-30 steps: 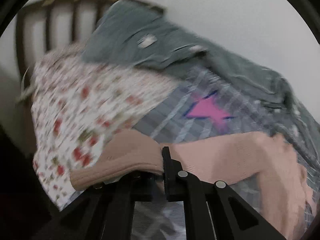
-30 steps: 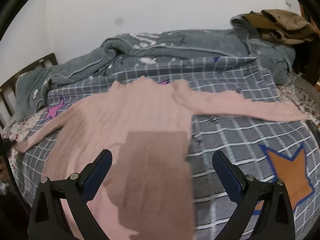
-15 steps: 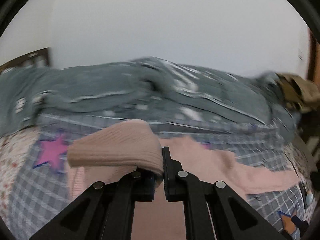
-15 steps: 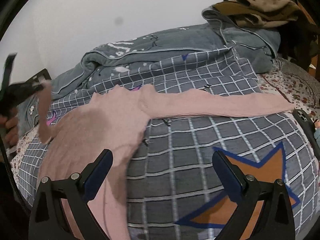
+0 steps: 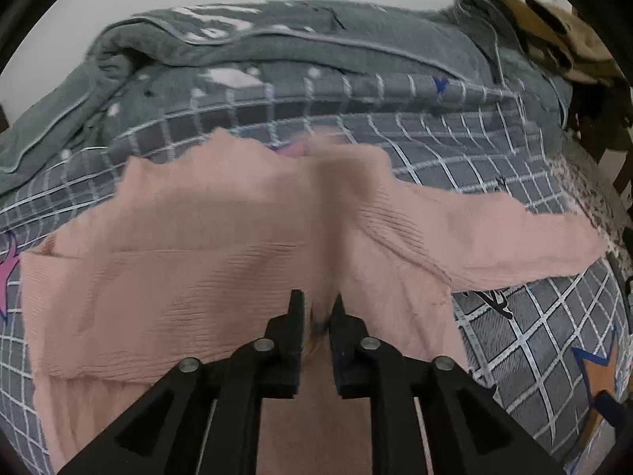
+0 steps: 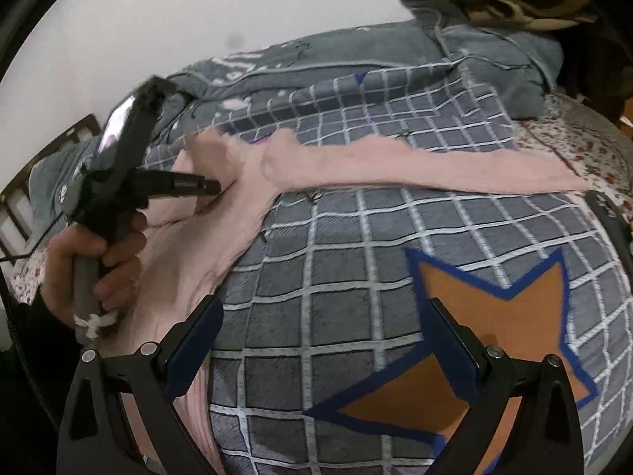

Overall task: Fold small clothes
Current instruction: 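Fold the held sleeve across the sweater body with the left gripper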

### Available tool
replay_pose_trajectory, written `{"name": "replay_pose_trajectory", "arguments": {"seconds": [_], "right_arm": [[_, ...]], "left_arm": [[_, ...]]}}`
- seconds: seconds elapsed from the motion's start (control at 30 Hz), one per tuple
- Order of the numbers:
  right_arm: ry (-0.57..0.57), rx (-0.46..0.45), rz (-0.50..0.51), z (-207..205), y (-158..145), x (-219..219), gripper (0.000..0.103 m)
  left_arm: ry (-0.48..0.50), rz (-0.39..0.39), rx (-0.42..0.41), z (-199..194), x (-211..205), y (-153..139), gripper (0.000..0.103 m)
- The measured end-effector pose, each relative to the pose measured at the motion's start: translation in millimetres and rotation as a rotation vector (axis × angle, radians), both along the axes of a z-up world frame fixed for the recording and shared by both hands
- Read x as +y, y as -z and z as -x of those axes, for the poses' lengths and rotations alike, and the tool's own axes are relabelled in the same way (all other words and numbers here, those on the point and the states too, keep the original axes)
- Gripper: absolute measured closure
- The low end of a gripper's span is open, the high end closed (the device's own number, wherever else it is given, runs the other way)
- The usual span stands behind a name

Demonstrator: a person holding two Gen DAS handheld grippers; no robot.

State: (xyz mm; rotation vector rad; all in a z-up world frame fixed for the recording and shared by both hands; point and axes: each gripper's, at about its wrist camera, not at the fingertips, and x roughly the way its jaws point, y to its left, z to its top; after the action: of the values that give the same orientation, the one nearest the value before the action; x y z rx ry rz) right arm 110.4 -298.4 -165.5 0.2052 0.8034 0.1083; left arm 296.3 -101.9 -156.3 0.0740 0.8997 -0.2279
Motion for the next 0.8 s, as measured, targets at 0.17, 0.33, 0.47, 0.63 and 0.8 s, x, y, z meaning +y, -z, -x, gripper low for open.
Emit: {"name": "replay_pose_trajectory", "arguments": {"seconds": [0.17, 0.33, 0.47, 0.63, 0.8], "right_arm": [[-0.085, -0.03, -0.011, -3.2, -0.7, 30.3, 0.004], [-0.167, -0.031, 0.017, 3.8, -3.2, 58.7, 0.005], [-0.186, -0.009, 0.018, 13.7, 0.2, 68.2, 0.01], [-0.192, 0.032, 0.025, 30.5, 10.2, 72.5, 0.037], [-0.179, 0.05, -0.013, 53.9, 19.1, 71.1, 0.039]], "left_arm": [[-0.142, 0.092, -0.125, 21.4, 65.9, -29.9, 0.022], [-0.26, 0.125, -0.145, 54.0, 129.8, -44.8, 0.022], [-0.311, 0.122, -0.134, 86.1, 167.4, -39.4, 0.022], [-0.347, 0.093, -0.088, 124.1, 196.3, -19.6, 0.023], [-0.38, 0.15, -0.015, 170.7, 222.3, 5.7, 0.024]]}}
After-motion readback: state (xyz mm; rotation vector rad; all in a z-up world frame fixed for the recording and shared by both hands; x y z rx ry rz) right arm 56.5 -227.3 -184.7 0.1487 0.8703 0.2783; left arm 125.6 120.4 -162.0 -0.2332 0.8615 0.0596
